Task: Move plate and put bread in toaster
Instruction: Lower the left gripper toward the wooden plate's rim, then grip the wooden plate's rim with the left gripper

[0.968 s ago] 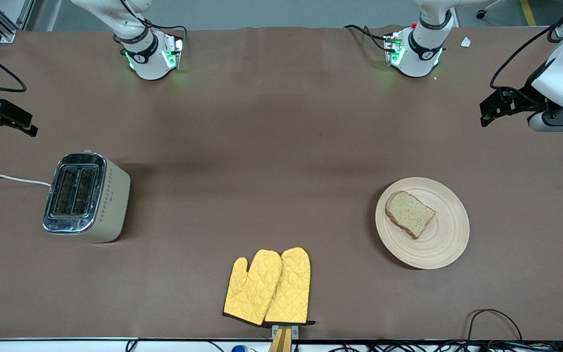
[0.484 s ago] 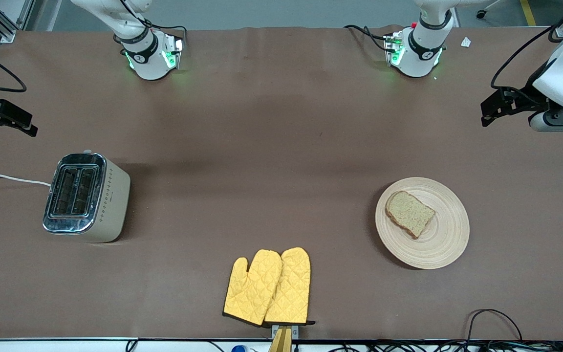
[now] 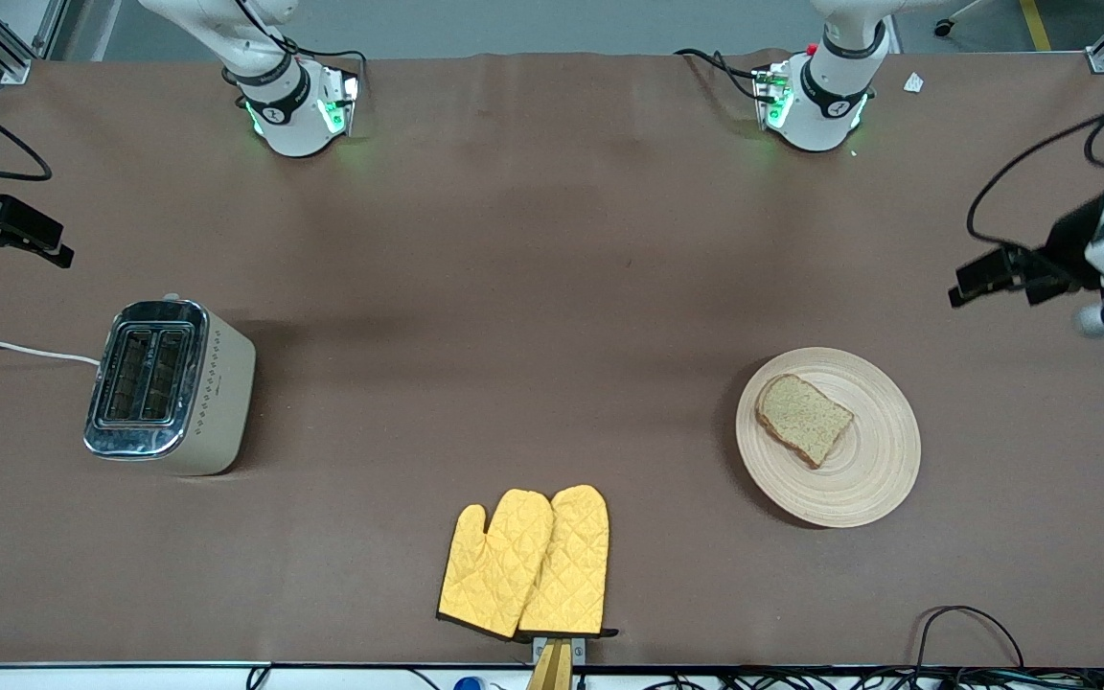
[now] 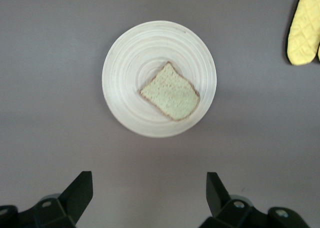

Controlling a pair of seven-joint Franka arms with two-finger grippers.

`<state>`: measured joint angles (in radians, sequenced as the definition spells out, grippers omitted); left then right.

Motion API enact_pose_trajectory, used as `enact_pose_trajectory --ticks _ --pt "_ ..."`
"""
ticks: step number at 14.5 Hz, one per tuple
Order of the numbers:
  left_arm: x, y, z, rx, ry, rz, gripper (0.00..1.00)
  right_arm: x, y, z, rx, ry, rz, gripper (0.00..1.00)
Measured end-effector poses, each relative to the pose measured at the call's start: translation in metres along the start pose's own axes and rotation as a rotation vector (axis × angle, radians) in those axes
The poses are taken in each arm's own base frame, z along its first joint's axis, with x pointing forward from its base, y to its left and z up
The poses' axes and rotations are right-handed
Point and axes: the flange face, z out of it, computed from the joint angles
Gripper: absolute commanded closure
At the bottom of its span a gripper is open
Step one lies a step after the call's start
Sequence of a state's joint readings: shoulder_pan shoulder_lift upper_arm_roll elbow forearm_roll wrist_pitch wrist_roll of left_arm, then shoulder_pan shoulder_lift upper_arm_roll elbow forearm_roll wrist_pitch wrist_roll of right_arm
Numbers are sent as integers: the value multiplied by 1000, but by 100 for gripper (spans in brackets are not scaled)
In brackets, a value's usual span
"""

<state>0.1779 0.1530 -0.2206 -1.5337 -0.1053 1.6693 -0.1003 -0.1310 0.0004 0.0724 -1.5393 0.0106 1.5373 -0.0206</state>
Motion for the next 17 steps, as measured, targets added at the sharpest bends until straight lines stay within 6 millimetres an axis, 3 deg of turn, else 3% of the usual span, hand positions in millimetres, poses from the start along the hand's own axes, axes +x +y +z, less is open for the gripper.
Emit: enact_pose_trajectory --ticks 5,8,12,17 --pt "53 -48 92 -115 -40 -47 0 0 0 0 0 1 0 0" --pt "71 -104 139 -236 -50 -39 0 0 0 0 0 1 0 0" --pt "79 -178 202 -420 -56 -45 2 0 0 0 0 1 0 0" --pt "76 -231 281 -600 -17 24 10 0 0 2 0 -3 0 0"
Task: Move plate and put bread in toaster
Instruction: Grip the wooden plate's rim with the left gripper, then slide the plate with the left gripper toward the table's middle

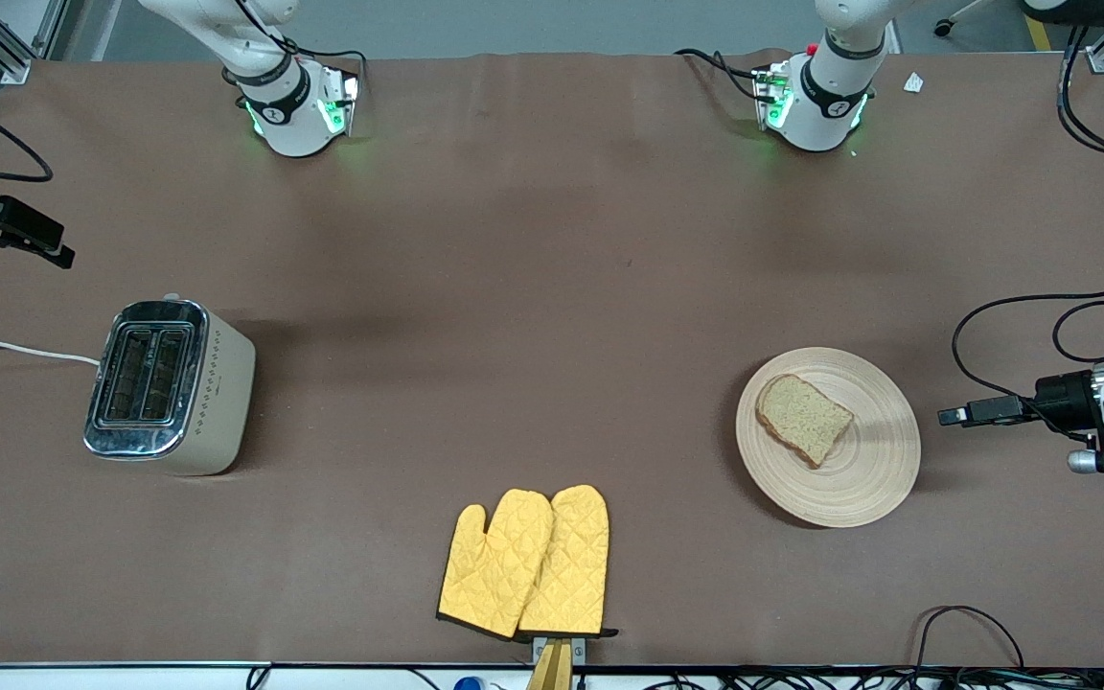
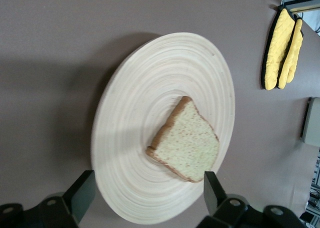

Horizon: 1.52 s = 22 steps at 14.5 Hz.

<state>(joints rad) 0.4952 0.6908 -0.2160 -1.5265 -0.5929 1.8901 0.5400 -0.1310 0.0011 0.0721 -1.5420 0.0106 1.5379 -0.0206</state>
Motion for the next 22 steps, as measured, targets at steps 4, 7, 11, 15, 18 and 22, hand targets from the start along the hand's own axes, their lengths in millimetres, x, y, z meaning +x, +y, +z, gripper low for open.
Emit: enact_pose_trajectory --ticks 4,7,11,15,18,22 --pt "0 -53 20 -41 28 69 17 0 0 0 0 0 0 0" --pt "1 -63 34 -104 53 47 26 0 0 0 0 1 0 0" --pt "0 -72 60 -157 47 30 47 0 0 0 0 0 -1 0" --pt "0 -72 72 -171 36 35 74 1 -1 5 0 1 -1 0" --pt "1 -71 81 -175 25 51 90 2 -1 6 0 4 -1 0" --pt "0 -71 84 -199 29 79 100 2 -1 6 0 4 -1 0"
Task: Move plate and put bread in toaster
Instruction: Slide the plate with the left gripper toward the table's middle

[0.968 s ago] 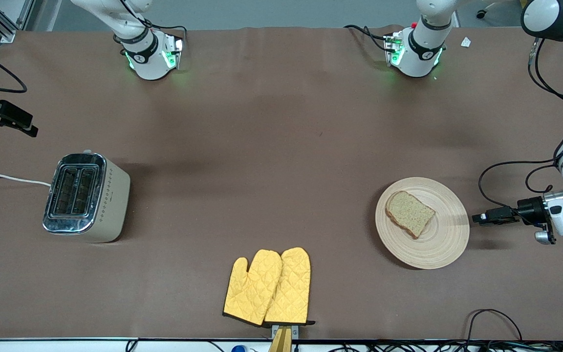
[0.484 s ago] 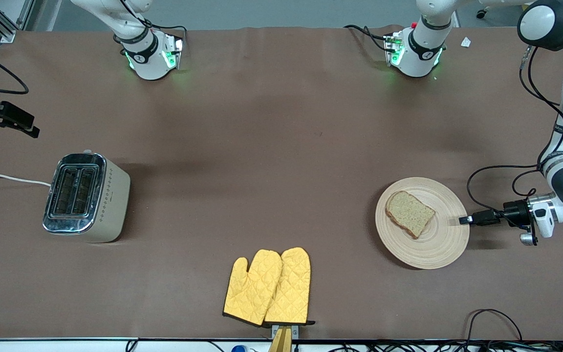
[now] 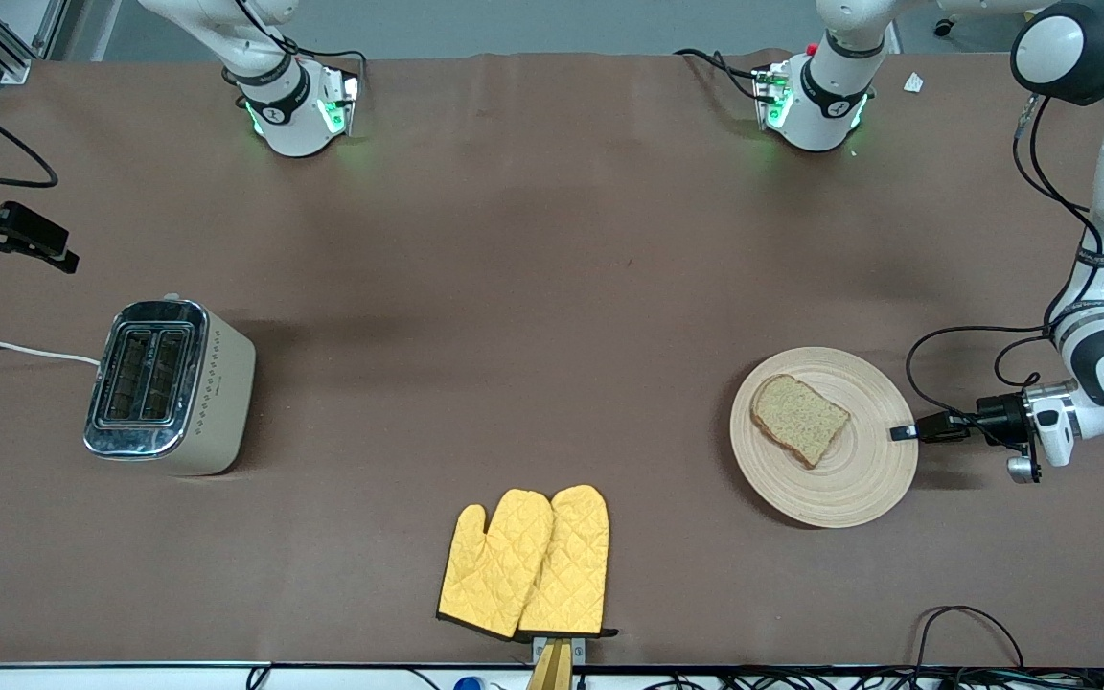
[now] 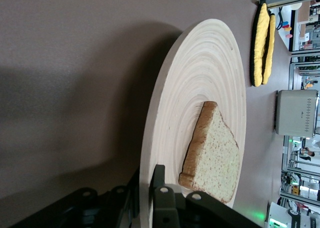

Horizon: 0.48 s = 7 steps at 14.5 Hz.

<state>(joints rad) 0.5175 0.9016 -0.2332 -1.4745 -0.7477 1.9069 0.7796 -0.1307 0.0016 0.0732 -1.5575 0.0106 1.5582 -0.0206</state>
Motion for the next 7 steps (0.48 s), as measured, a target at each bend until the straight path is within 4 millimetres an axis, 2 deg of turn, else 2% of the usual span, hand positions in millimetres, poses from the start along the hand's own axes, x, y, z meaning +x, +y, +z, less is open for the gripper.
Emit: enact_pose_trajectory --ticks 4,6,7 --pt "2 3 9 -20 -1 25 100 0 0 0 0 0 0 0" --pt "8 14 21 -38 -4 40 100 0 1 0 0 0 2 0" --pt "12 26 31 -56 -9 54 100 0 1 0 0 0 3 0"
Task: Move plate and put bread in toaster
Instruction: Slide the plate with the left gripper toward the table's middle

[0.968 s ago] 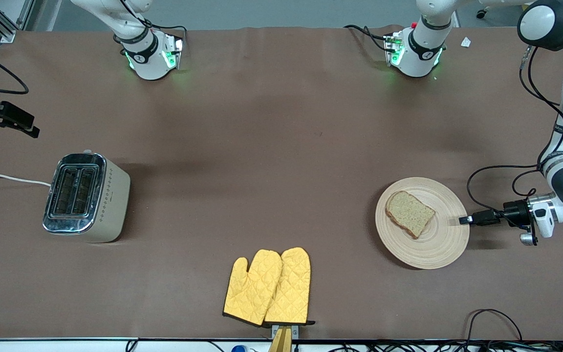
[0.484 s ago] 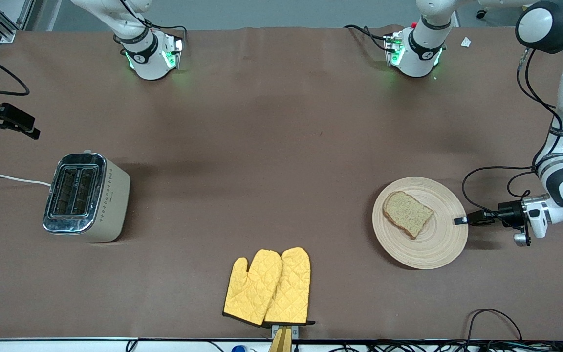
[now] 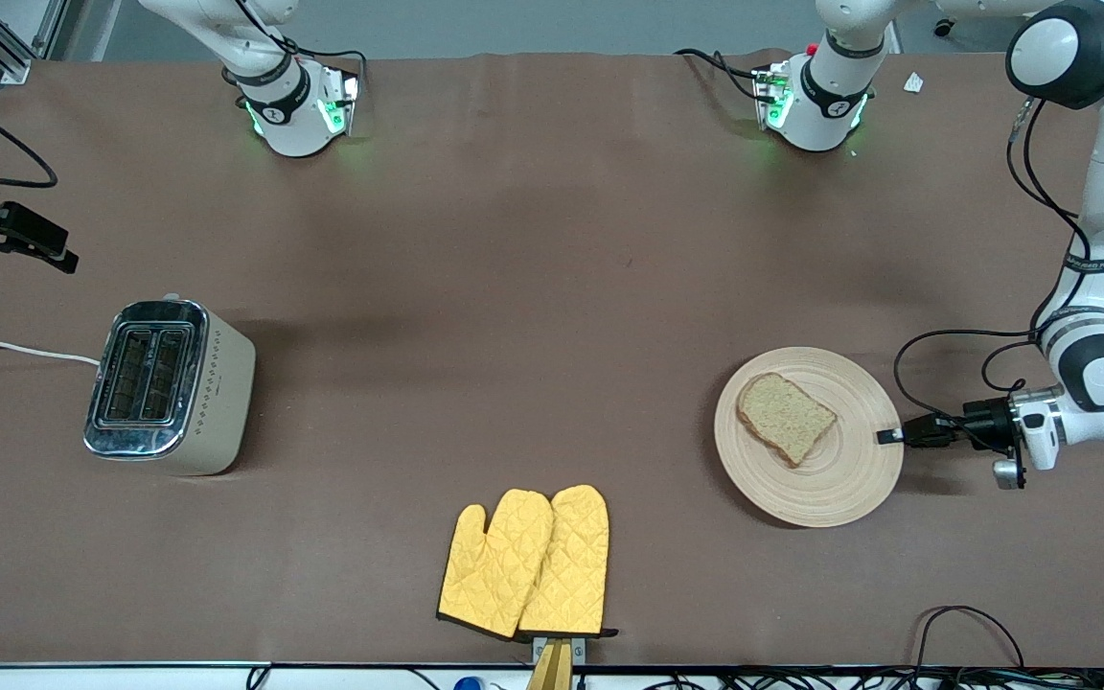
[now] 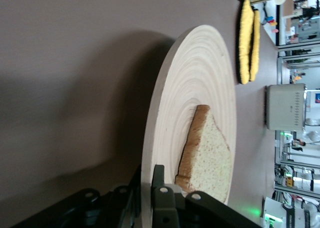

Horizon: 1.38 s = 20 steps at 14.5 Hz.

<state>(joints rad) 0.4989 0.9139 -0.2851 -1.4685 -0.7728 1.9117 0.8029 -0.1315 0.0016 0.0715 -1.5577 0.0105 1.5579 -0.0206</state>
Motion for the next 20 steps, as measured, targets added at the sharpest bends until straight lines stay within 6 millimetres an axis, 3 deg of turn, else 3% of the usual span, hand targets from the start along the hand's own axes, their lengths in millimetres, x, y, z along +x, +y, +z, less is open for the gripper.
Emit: enact_pose_trajectory --ticks 5,10,13,20 --pt "28 81 77 -79 -52 -9 100 0 4 0 0 1 6 0" --pt "38 171 201 -60 -78 50 100 0 4 0 -1 -3 7 0" --pt "26 208 266 -77 -53 30 100 1 4 4 0 -10 6 0" --pt "-27 262 377 -59 -70 6 100 6 -5 15 1 -27 -10 0"
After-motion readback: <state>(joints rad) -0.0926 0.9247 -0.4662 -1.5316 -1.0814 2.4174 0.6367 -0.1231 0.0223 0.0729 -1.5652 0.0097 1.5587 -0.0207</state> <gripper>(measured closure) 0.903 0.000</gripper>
